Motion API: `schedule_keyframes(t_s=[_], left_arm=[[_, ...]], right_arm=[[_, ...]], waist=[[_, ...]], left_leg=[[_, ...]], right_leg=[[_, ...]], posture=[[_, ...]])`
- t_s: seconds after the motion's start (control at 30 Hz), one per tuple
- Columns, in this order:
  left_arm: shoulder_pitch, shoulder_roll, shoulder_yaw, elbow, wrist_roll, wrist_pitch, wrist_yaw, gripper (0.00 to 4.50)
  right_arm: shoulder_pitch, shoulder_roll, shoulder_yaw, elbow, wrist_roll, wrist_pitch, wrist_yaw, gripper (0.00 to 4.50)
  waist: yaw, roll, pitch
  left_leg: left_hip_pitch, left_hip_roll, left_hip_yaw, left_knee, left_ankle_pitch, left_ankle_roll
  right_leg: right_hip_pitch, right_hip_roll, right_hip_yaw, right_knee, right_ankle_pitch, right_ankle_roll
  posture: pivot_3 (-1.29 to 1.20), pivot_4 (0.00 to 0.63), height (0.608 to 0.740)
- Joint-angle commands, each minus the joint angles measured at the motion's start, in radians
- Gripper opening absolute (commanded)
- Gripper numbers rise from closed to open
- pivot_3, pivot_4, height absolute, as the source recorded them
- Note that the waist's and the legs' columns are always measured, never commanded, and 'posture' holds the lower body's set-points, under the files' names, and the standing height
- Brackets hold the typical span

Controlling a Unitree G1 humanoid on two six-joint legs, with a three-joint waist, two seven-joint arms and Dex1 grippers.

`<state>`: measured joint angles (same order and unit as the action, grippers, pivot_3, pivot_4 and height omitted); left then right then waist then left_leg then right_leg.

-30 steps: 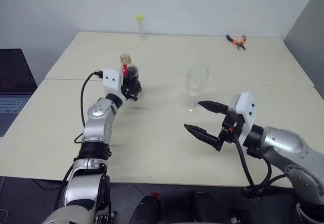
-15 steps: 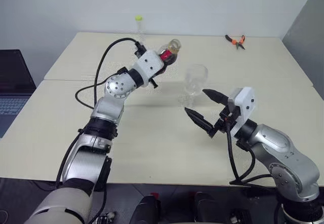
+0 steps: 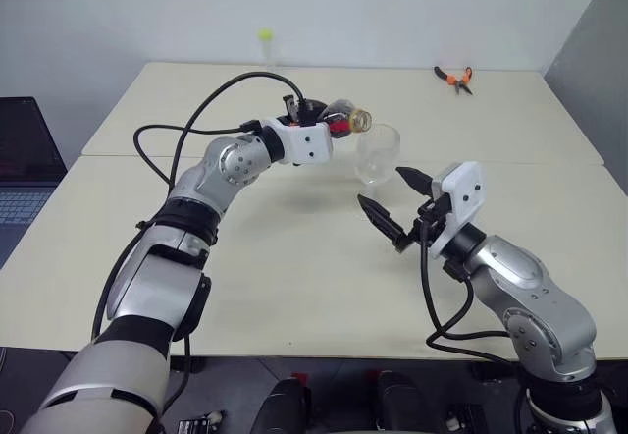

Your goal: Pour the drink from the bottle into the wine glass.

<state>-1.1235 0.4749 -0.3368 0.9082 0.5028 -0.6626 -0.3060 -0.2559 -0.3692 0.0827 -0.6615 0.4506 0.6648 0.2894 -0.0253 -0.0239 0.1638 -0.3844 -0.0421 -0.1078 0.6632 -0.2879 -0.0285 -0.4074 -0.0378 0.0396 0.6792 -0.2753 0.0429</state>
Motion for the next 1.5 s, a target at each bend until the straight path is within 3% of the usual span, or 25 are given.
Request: schedule_keyframes(t_s=[0.03,1.5], left_arm=[[-0.061,0.010,-0.001,0.002,0.030,-0.042,0.068,0.76],[-0.240,0.046,-0.172,0.199,0.299,-0.101,0.366,0.74]], right_arm=[[-0.021,0.008,-0.005,-0.015,-0.019,-0.005,-0.014,4.50],[-0.014,0.035,-0.008,0.010,-0.063,-0.004,-0.025,4.50]], waist=[[-0.001,0.000,0.000],[-0.005,0.000,0.000]], left_leg=[[0.000,0.000,0.000,0.000,0.000,0.000],[0.000,0.000,0.001,0.000,0.000,0.000]], right_leg=[[0.000,0.000,0.000,0.000,0.000,0.000],[-0.001,0.000,0.000,0.001,0.000,0.000]], posture=[[0.00,0.150,0.740],[0.00,0.150,0.740]])
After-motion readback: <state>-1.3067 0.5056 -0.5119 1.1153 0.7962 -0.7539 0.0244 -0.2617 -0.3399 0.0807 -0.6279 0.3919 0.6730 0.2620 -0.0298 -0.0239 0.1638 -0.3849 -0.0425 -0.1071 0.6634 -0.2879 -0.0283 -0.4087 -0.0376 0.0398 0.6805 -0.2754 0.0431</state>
